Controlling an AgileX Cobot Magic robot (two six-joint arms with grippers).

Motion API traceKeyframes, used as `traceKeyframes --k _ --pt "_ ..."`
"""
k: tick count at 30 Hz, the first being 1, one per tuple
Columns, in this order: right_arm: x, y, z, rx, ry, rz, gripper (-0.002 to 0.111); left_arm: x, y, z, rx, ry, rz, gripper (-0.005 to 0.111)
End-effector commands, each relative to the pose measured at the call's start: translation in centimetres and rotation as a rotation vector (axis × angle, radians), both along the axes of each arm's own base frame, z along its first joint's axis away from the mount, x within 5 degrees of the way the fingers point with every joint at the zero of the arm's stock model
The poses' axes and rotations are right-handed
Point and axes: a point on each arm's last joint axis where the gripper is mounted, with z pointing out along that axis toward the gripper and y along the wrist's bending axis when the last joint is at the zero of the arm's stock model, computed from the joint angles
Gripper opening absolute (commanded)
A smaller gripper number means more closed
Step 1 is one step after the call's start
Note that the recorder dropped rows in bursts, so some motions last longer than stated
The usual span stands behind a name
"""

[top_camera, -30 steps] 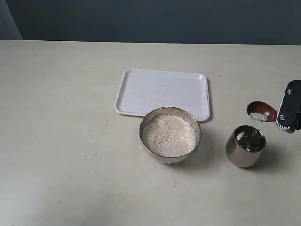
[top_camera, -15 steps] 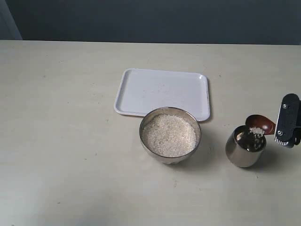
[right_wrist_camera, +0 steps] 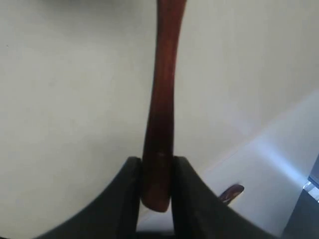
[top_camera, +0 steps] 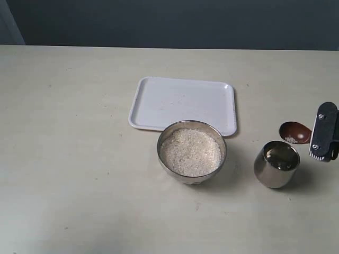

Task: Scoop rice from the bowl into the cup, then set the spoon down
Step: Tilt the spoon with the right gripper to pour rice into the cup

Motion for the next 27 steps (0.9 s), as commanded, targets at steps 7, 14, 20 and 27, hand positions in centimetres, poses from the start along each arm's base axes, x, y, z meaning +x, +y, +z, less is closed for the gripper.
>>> traceKeyframes --k 7,14,20,27 --pt "0.1 0.5 0.3 -0.021 -0.060 0.034 -0.001 -0.1 0.0 0.2 -0.010 -0.014 -0.002 0.000" --pt "-0.2 0.9 -0.1 -0.086 -0.091 0.084 -0.001 -0.1 0.0 0.2 -0.010 -0.014 -0.002 0.000" --pt "-1.0 0.5 -0.7 -0.153 -0.148 0.129 -0.001 -0.1 0.0 0.2 -0.010 -0.014 -0.002 0.000" --pt "-1.1 1.3 -0.7 -0.172 -0.224 0.165 -0.001 -0.1 0.0 0.2 -0.010 -0.014 -0.002 0.000"
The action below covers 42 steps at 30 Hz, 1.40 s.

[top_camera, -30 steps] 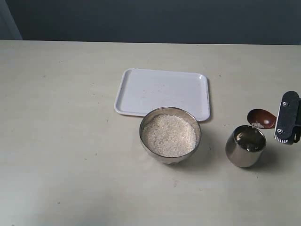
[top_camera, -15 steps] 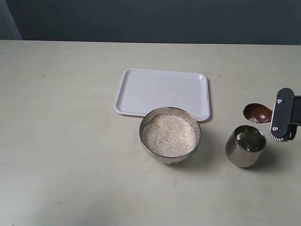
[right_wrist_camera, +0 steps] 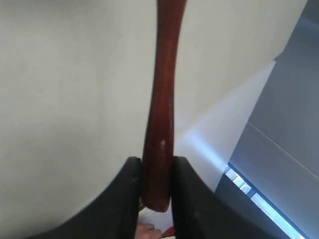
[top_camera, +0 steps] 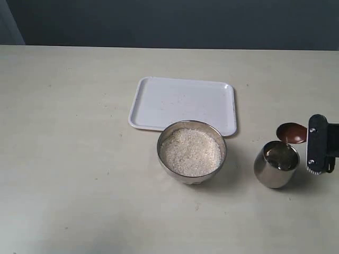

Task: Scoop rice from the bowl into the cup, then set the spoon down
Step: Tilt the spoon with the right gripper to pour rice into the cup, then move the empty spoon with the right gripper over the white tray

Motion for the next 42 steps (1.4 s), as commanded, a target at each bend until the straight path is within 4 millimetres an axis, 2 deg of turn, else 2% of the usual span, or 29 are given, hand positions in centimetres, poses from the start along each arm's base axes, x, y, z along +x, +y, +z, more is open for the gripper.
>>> traceKeyframes --k 1,6,13,16,21,25,28,29,30,31,32,33,37,39,42 --pt "0.1 0.2 0.4 -0.004 -0.068 0.014 -0.001 -0.1 0.0 0.2 -0.010 -0.014 -0.002 0.000" --pt "0.2 0.0 0.5 -0.011 -0.123 -0.009 -0.001 -0.1 0.0 0.2 -0.010 -0.014 -0.002 0.000" --pt "-0.2 0.9 -0.4 0.121 -0.038 0.010 -0.001 -0.1 0.0 0.2 -0.010 -0.014 -0.002 0.000" --pt "0.1 1.7 0.0 0.212 -0.038 -0.009 -0.001 -0.1 0.0 0.2 -0.010 -0.014 -0.002 0.000" --pt "2.1 3.6 2.4 0.482 -0.068 -0.092 -0.001 -0.1 0.0 0.2 -0.010 -0.014 -0.002 0.000" --pt "4.1 4.8 3.1 0.580 -0.017 -0.089 -0.001 -0.1 0.0 0.2 -0.010 -0.014 -0.002 0.000" --pt "6.2 6.1 2.8 0.588 0.050 -0.083 -0.001 -0.1 0.0 0.2 -0.010 -0.014 -0.002 0.000" --pt "8.2 7.1 2.5 0.585 0.065 -0.076 -0.001 -0.1 0.0 0.2 -0.010 -0.014 -0.002 0.000" --pt "9.2 7.8 2.7 0.590 0.055 -0.071 -0.001 -0.1 0.0 0.2 -0.010 -0.014 -0.002 0.000" --pt "11.6 9.2 2.6 0.590 0.046 -0.070 -0.001 -0.1 0.0 0.2 -0.010 -0.014 -0.002 0.000" --pt "12.6 9.7 2.6 0.583 0.047 -0.062 -0.001 -0.1 0.0 0.2 -0.010 -0.014 -0.002 0.000" --pt "14.8 11.1 2.6 0.569 0.053 -0.040 -0.001 -0.1 0.0 0.2 -0.010 -0.014 -0.002 0.000" --pt "19.2 14.5 2.0 0.643 0.173 -0.070 -0.001 -0.1 0.0 0.2 -0.009 -0.012 -0.002 0.000" --pt "20.6 15.2 1.8 0.722 0.239 -0.134 -0.001 -0.1 0.0 0.2 -0.009 -0.013 -0.002 0.000" --pt "23.1 14.9 0.1 0.814 0.403 -0.276 -0.001 -0.1 0.0 0.2 -0.009 -0.013 -0.002 0.000"
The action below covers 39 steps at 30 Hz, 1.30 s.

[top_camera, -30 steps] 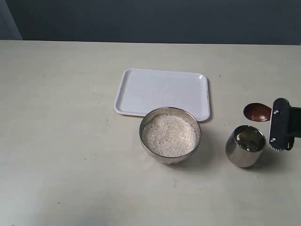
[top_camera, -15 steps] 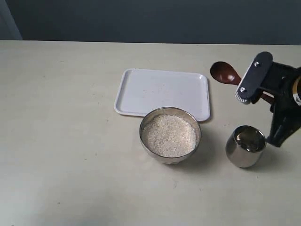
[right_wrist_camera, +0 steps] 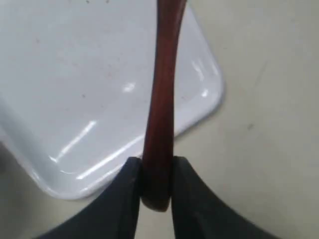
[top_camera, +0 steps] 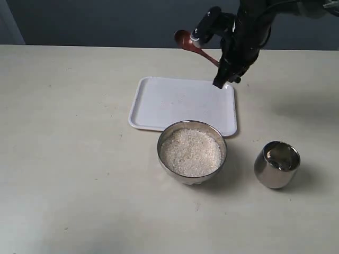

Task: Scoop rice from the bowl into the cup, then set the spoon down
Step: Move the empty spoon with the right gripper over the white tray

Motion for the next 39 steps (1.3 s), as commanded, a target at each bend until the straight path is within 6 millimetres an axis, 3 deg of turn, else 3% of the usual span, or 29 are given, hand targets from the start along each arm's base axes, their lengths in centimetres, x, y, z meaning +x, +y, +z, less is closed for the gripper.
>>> traceKeyframes --k 1,6,11,35,39 --pt "2.8 -0.6 -2.0 0.120 0.211 -0.090 -0.001 -0.1 0.0 0.2 -0.009 -0.013 -0.002 0.000" --pt "3.4 -0.7 -4.7 0.090 0.308 -0.042 -0.001 -0.1 0.0 0.2 -0.009 -0.013 -0.002 0.000" --pt "3.4 -0.7 -6.0 0.073 0.338 -0.015 -0.001 -0.1 0.0 0.2 -0.009 -0.013 -0.002 0.000" --pt "3.5 -0.7 -7.3 0.046 0.357 0.018 0.000 -0.1 0.0 0.3 -0.010 -0.015 -0.003 0.000" --pt "3.5 -0.7 -7.3 0.043 0.355 0.021 0.013 -0.1 0.0 0.3 -0.010 -0.015 -0.003 0.000"
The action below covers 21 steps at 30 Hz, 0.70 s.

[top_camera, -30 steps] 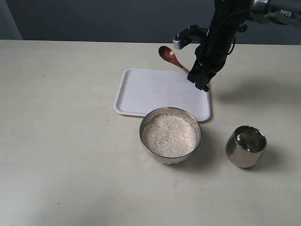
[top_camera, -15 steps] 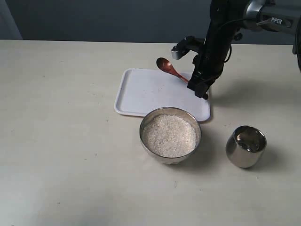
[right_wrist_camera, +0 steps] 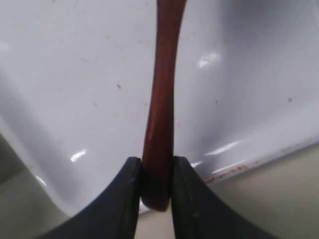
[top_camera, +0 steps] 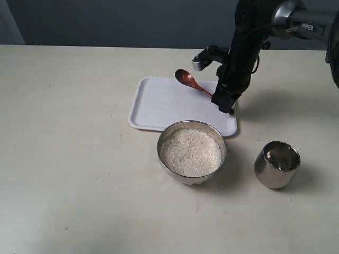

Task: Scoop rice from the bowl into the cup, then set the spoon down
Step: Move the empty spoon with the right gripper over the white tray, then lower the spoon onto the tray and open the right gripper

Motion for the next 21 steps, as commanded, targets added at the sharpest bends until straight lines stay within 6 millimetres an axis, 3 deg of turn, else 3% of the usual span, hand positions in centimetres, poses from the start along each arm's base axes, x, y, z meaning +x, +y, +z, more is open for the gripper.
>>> traceKeyframes --k 1,10,15,21 --pt "0.1 -0.1 0.3 0.001 -0.010 0.011 0.017 -0.1 0.0 0.3 -0.010 -0.015 -0.003 0.000" --pt "-0.3 0.7 0.3 -0.018 -0.019 0.043 0.018 -0.1 0.0 0.3 -0.010 -0.015 -0.003 0.000" --pt "-0.7 1.4 0.3 -0.027 -0.023 0.068 0.033 -0.1 0.0 0.3 -0.010 -0.015 -0.003 0.000" --pt "-0.7 1.5 0.3 -0.041 -0.030 0.079 0.034 -0.1 0.0 0.3 -0.010 -0.015 -0.003 0.000"
